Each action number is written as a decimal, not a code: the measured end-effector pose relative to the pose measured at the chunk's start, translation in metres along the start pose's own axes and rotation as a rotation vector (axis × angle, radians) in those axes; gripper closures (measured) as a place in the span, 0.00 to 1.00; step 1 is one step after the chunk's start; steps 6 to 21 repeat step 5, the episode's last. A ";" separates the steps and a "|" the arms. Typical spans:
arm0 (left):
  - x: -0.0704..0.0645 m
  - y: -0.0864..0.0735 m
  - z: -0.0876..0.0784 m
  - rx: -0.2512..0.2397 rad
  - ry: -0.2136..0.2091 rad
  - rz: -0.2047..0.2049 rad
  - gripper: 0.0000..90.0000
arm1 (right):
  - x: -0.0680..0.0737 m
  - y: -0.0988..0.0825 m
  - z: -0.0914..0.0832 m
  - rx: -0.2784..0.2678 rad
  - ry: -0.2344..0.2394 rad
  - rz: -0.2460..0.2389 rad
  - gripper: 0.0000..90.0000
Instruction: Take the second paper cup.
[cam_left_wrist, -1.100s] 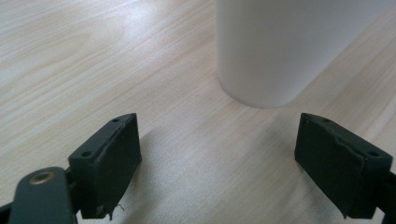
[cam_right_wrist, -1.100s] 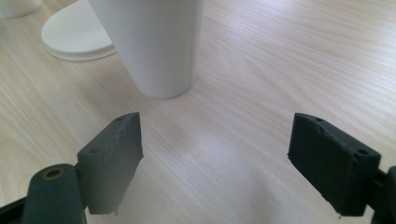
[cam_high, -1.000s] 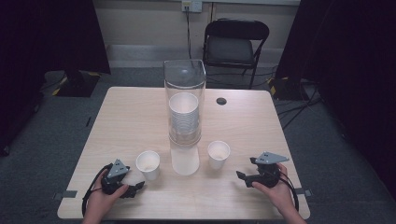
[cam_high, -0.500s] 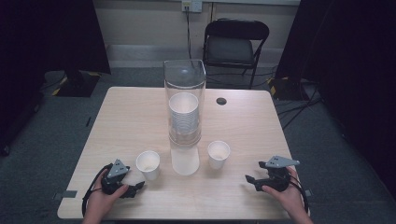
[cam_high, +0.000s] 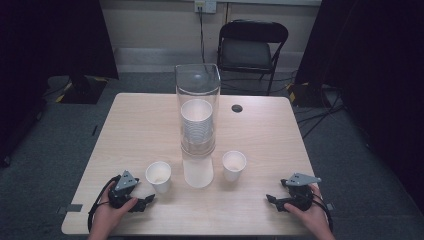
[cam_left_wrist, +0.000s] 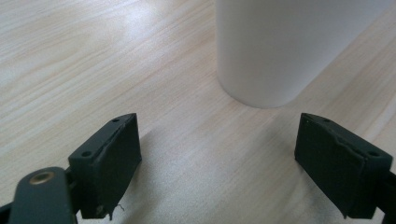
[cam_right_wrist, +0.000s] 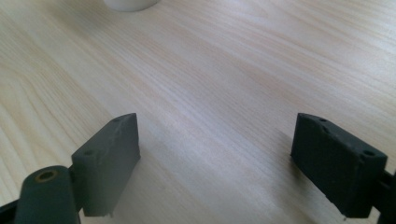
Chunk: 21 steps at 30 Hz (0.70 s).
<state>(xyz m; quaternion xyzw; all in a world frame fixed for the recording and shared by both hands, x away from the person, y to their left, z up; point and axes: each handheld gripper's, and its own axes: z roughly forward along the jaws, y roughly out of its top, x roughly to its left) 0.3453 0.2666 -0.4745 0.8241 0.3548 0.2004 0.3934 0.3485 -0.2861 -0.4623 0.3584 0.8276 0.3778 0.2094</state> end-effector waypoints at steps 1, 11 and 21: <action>0.000 0.000 0.000 -0.001 0.000 -0.001 0.15 | -0.001 -0.001 -0.001 -0.004 0.003 -0.008 0.16; 0.000 0.000 0.000 0.000 0.000 0.000 0.15 | -0.002 -0.003 -0.003 -0.007 -0.014 0.012 0.16; 0.000 0.000 0.000 0.000 0.000 0.000 0.15 | -0.002 -0.003 -0.003 -0.007 -0.014 0.012 0.16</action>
